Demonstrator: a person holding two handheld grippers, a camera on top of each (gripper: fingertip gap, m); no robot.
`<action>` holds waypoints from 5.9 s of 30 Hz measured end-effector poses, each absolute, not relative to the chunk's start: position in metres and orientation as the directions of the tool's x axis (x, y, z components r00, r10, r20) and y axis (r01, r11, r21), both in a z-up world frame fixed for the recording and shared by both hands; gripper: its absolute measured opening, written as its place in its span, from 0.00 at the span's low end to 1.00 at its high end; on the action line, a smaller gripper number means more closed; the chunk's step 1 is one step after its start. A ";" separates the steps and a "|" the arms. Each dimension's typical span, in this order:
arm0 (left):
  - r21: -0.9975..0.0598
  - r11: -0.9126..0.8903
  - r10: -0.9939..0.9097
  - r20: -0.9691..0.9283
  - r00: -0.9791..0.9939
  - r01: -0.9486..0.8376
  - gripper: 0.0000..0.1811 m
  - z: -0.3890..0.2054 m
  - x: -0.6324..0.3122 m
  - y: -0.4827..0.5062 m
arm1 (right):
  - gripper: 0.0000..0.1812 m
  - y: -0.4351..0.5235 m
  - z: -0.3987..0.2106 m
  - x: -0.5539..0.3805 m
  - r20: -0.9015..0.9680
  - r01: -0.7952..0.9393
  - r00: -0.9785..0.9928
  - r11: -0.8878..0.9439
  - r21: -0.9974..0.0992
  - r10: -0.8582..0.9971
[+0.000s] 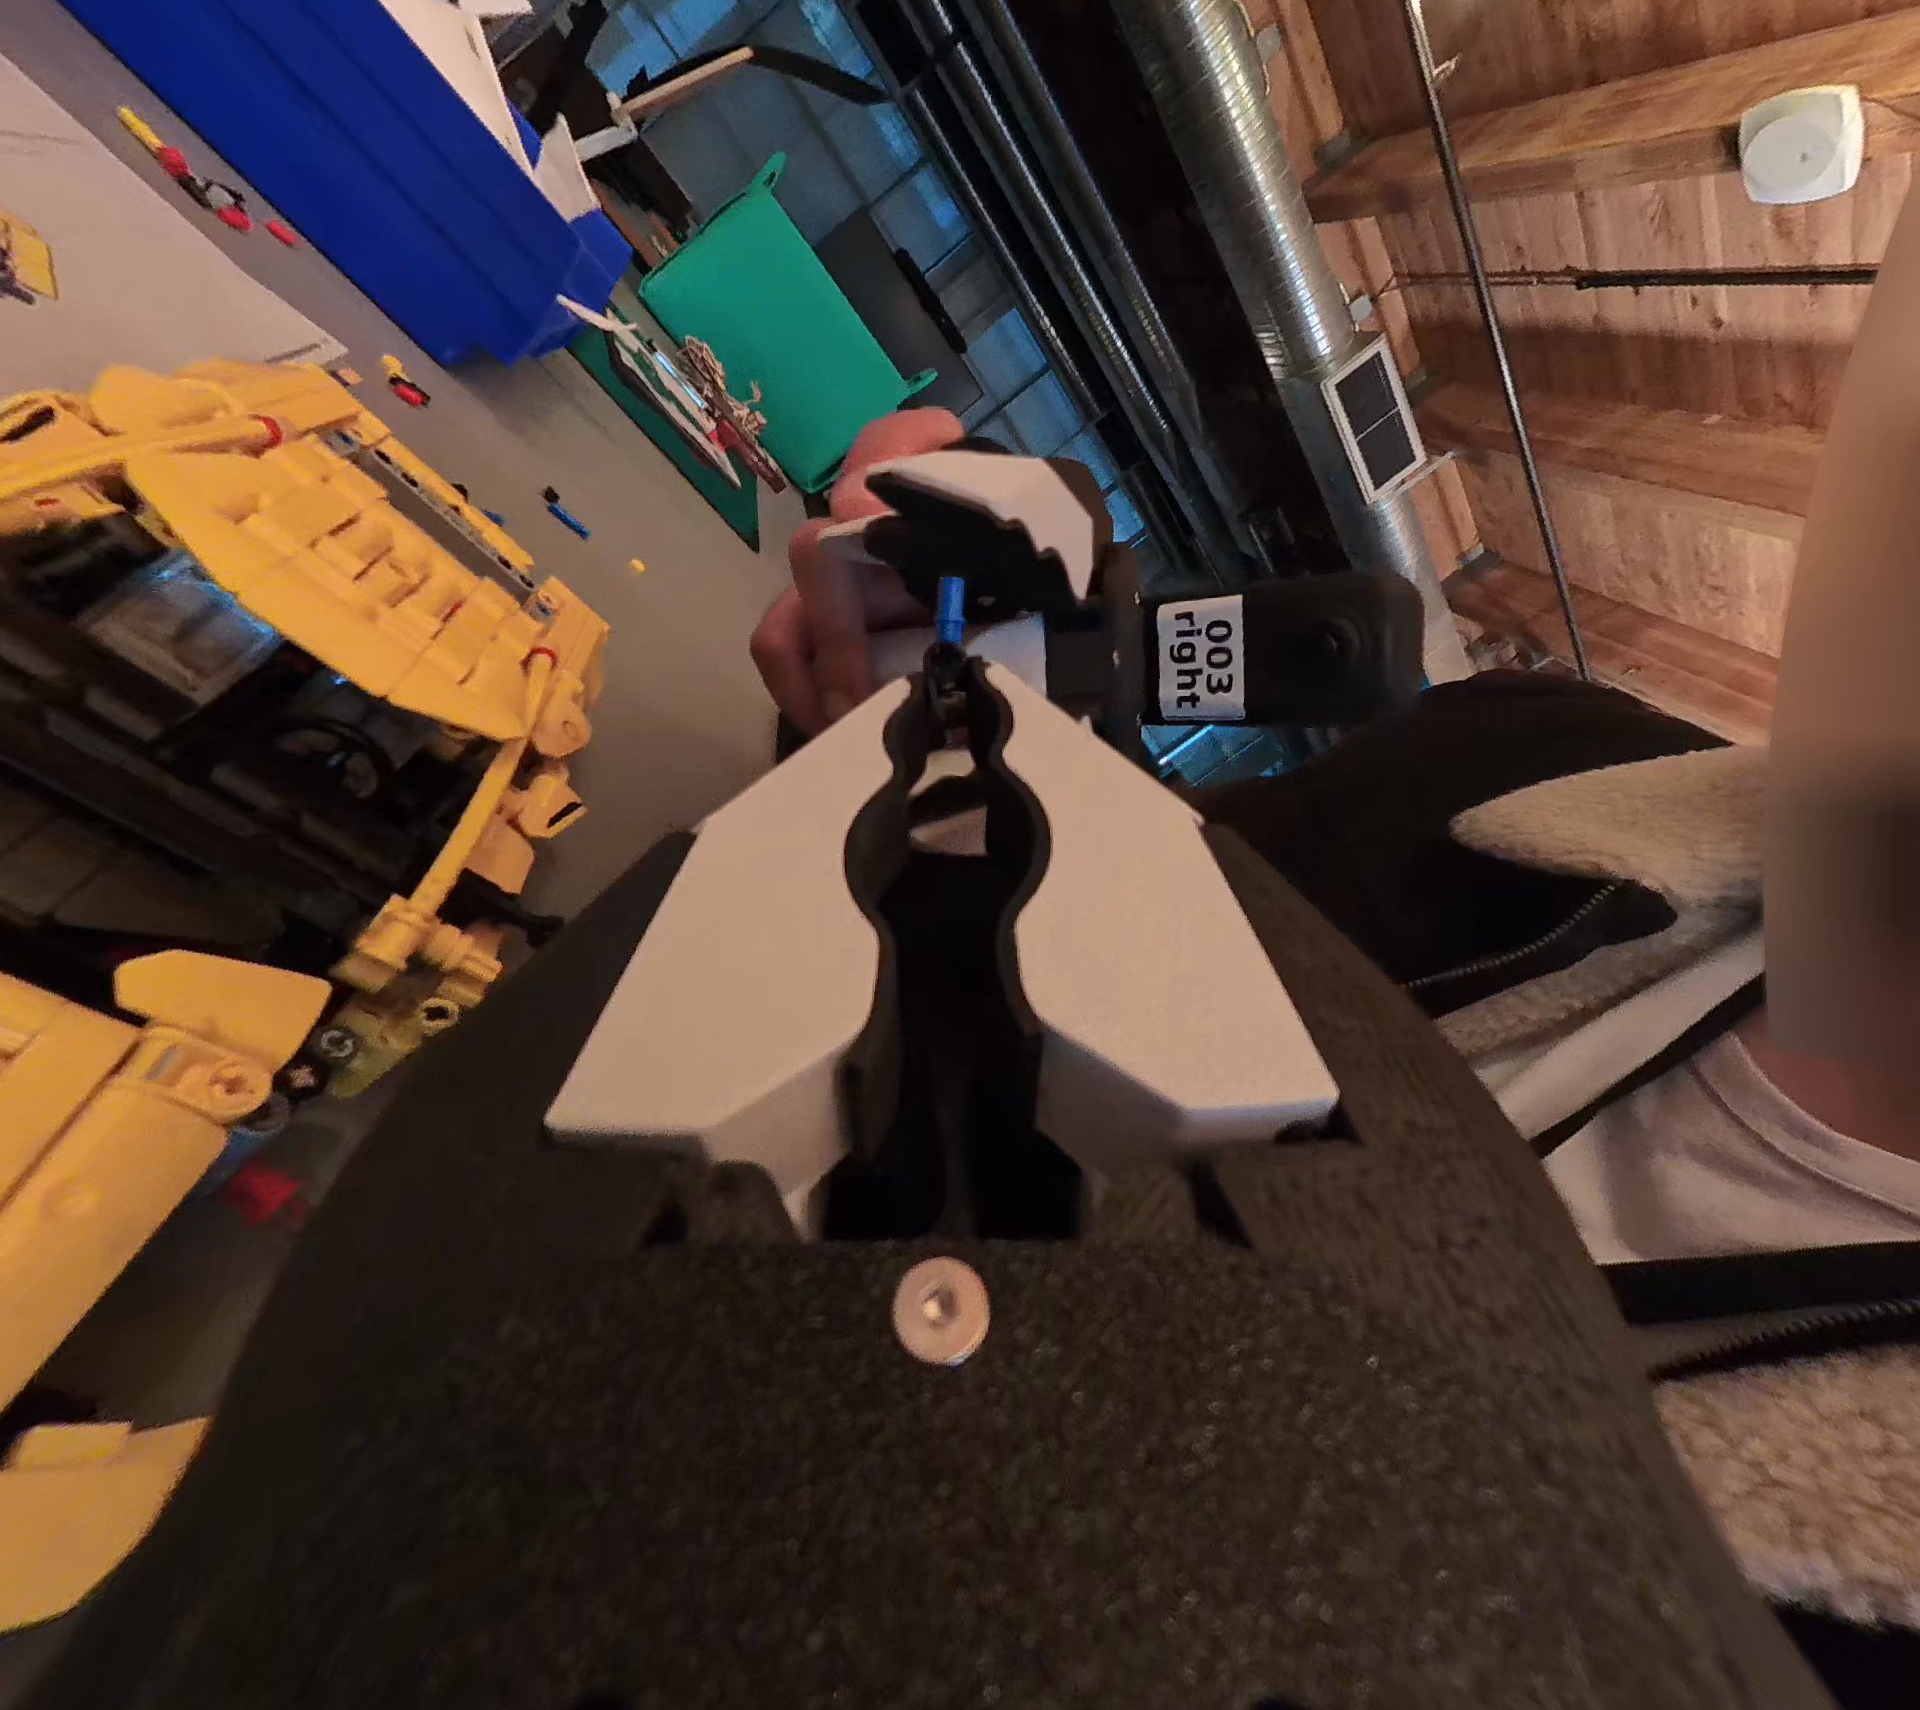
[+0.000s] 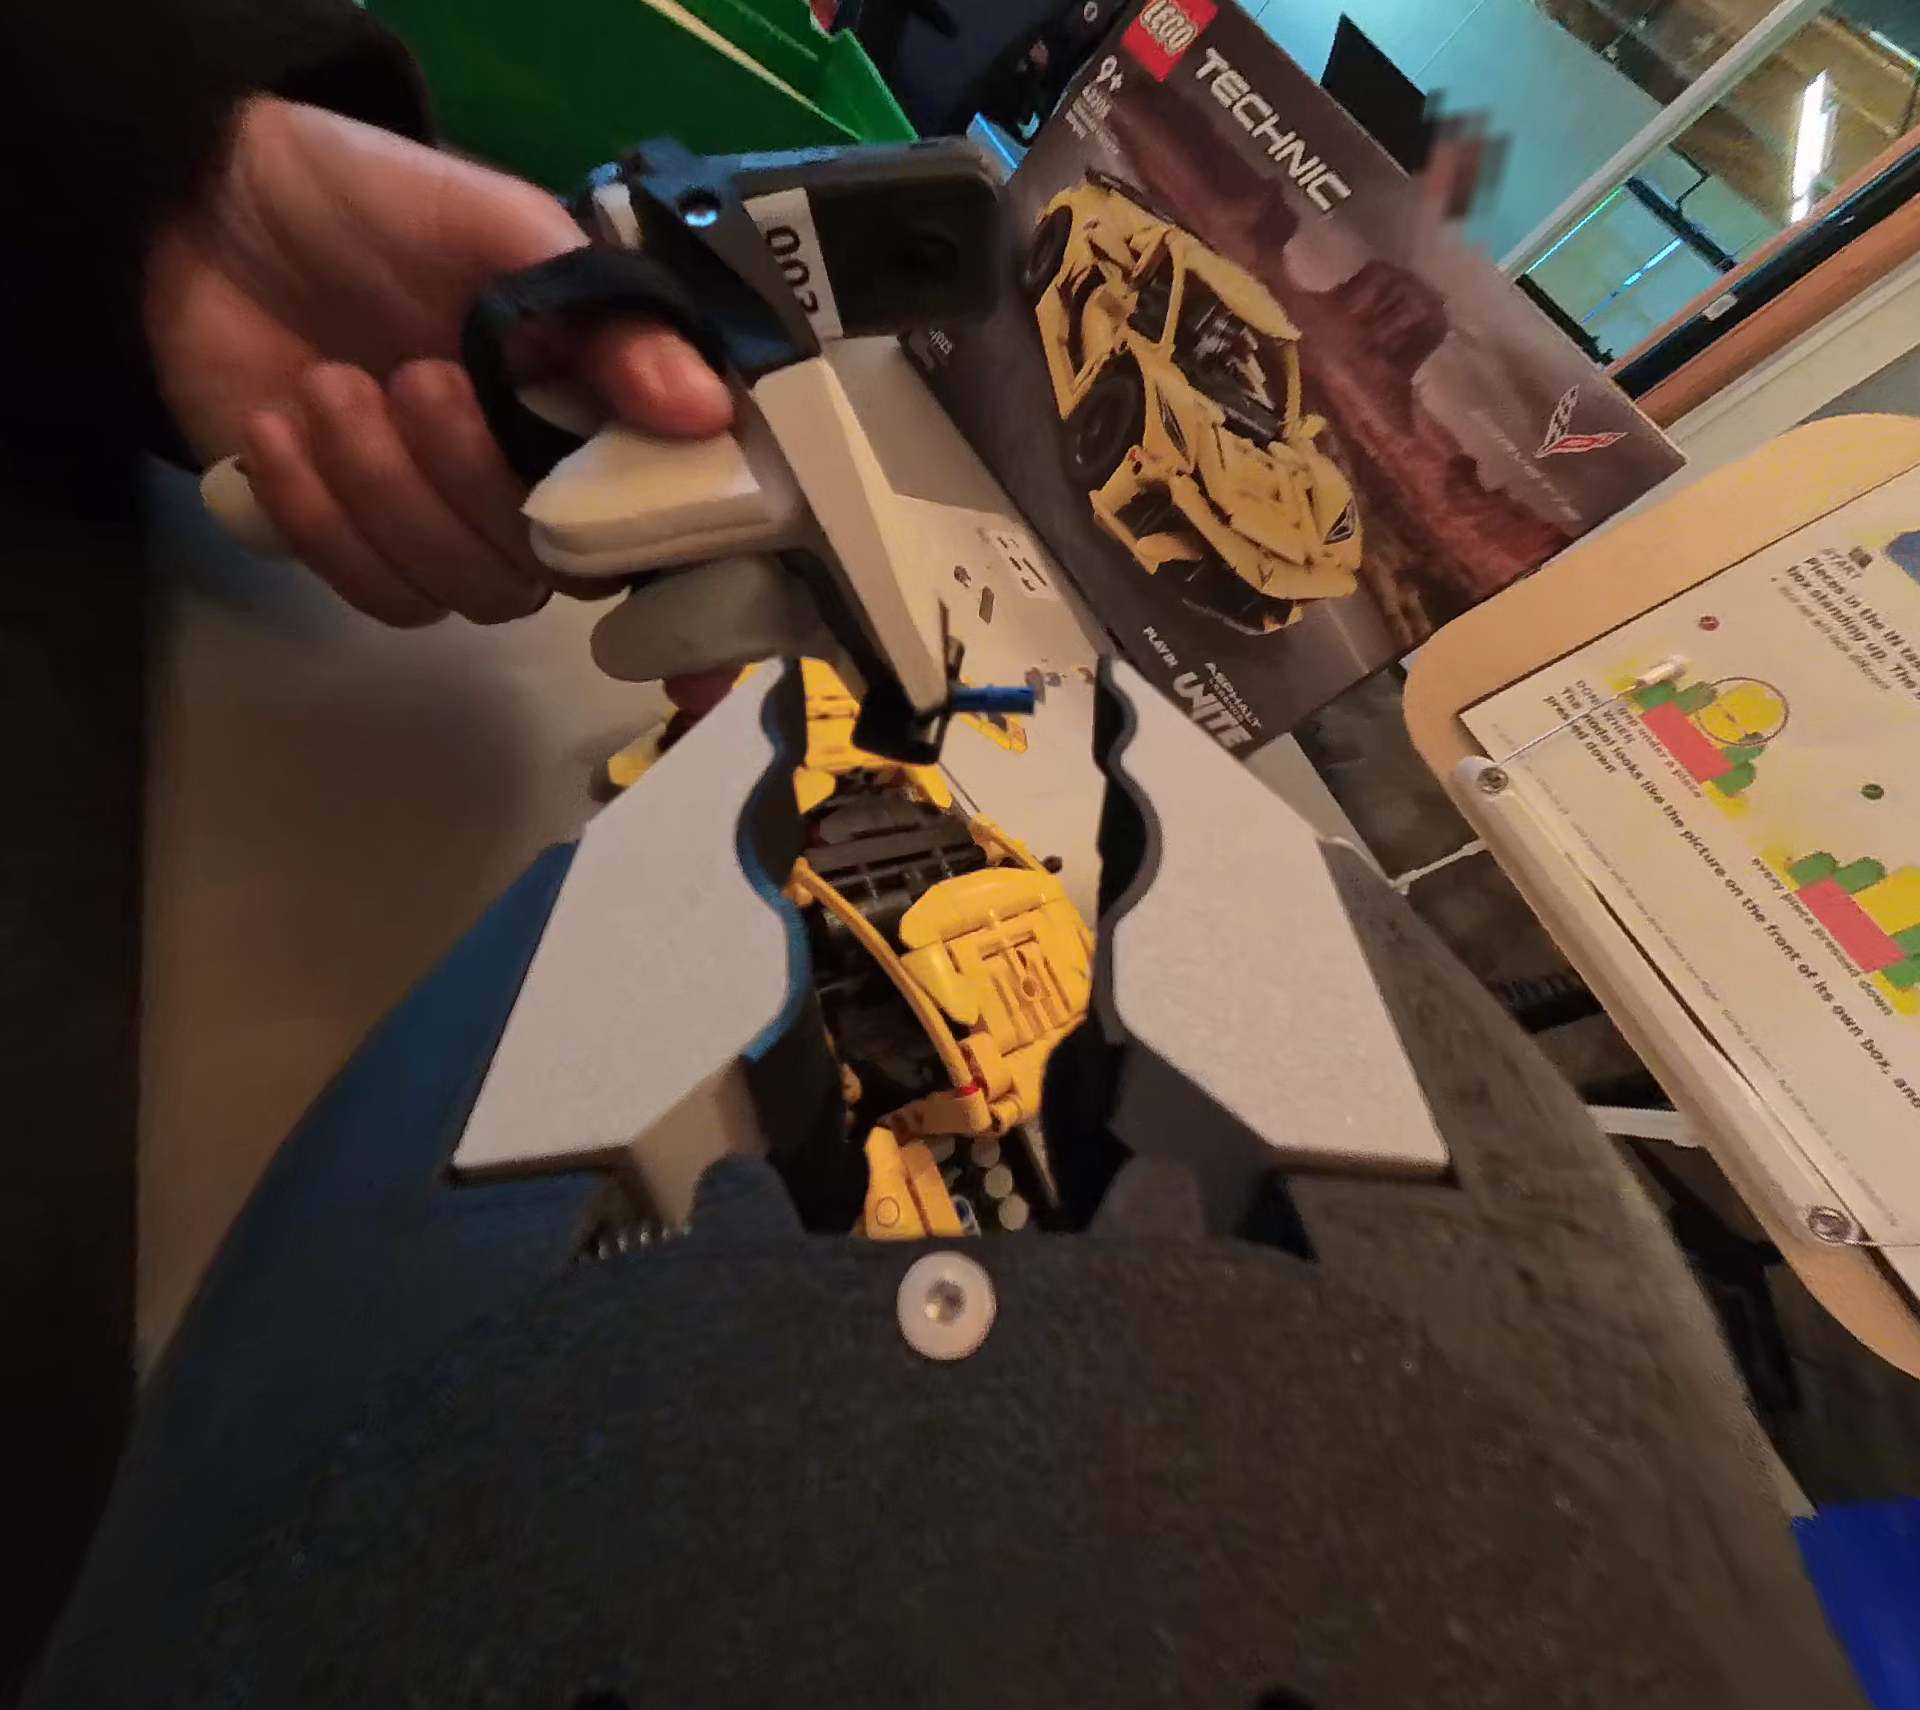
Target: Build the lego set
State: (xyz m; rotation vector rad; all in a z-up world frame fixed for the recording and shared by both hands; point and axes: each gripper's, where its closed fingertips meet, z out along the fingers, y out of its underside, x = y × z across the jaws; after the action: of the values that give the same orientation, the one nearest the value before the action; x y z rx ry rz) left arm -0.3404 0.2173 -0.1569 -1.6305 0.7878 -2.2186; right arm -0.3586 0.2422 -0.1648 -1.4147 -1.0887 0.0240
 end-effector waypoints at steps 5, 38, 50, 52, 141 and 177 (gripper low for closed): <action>-0.574 -0.812 -0.520 0.794 -0.316 -0.106 0.03 -0.159 -0.338 0.214 | 0.19 0.239 -0.166 -0.358 0.627 0.601 0.521 0.272 -0.752 0.580; -0.584 -0.807 -0.540 0.788 -0.297 -0.083 0.04 -0.160 -0.340 0.220 | 0.15 0.241 -0.171 -0.362 0.453 0.469 0.610 0.164 -0.868 0.651; -0.748 -0.641 -0.766 0.608 -0.208 0.174 0.04 -0.138 -0.359 0.251 | 0.13 0.234 -0.150 -0.351 -0.400 -0.205 0.407 -0.345 -0.916 0.821; -0.779 -0.595 -0.802 0.564 -0.197 0.195 0.04 -0.134 -0.360 0.249 | 0.10 0.232 -0.148 -0.352 -0.453 -0.238 0.345 -0.391 -0.889 0.822; -0.726 0.247 -0.966 -0.131 -0.222 -0.642 0.12 -0.287 -0.296 0.130 | 0.13 0.135 -0.283 -0.283 -0.012 0.679 0.087 -0.068 -0.731 0.996; -0.773 0.122 -0.988 -0.158 0.002 -0.622 0.17 -0.292 -0.306 0.167 | 0.13 0.166 -0.285 -0.292 0.044 0.723 0.184 -0.104 -0.682 0.982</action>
State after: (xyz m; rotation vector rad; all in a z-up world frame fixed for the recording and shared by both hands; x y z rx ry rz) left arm -0.3059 0.1672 -0.2918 -1.5779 1.7001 -0.6600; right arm -0.2919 0.1665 -0.2853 -1.8893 -1.5971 0.5816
